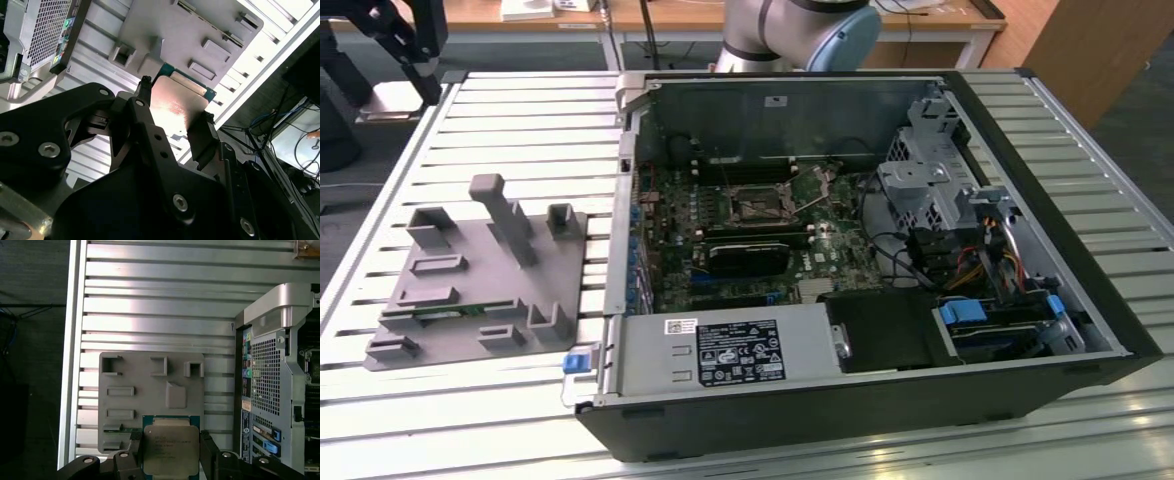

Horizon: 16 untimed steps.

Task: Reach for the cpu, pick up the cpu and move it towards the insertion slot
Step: 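Pick up the cpu and move it towards the insertion slot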

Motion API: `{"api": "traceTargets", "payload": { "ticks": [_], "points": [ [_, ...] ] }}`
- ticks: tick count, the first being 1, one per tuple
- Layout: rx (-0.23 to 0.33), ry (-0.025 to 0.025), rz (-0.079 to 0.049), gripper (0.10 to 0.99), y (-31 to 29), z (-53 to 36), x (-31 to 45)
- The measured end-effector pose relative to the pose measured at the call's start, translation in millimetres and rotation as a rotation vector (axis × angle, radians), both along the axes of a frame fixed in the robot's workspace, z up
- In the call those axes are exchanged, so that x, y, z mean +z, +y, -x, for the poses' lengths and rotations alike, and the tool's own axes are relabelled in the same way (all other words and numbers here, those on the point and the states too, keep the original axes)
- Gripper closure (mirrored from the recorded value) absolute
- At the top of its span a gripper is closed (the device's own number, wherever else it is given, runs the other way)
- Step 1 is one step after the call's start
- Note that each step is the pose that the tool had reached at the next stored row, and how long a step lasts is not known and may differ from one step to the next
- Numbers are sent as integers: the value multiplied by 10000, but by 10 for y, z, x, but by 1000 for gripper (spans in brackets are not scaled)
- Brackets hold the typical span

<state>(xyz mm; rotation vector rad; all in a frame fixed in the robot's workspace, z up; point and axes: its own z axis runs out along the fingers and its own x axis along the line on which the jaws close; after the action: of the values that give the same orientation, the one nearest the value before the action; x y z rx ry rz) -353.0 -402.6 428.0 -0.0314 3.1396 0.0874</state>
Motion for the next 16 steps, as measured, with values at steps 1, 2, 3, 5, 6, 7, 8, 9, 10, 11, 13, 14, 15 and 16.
{"api": "traceTargets", "payload": {
  "ticks": [1, 2, 3, 5, 6, 7, 8, 9, 10, 11, 13, 14, 15, 16],
  "points": [
    [0, 0, 0, 545, 0, -10, 0],
    [0, 0, 0, 545, 0, -19, 0],
    [0, 1, 1, 545, 0, -28, 1],
    [0, 0, 0, 545, 0, -46, 0],
    [0, 1, 0, 545, 0, -53, 0],
    [0, 1, 1, 545, 0, -61, 0],
    [0, 1, 1, 545, 0, -69, 1],
    [0, 0, 0, 545, 0, -77, 0],
    [0, 0, 0, 545, 0, -85, 0],
    [0, 1, 0, 545, 0, -93, 0],
    [0, 1, 1, 545, 0, -110, 1],
    [0, 1, 0, 545, 1, -116, 0],
    [0, 0, 0, 545, 1, -122, 0],
    [-1, 0, 0, 545, 1, -127, 0]
  ]
}}
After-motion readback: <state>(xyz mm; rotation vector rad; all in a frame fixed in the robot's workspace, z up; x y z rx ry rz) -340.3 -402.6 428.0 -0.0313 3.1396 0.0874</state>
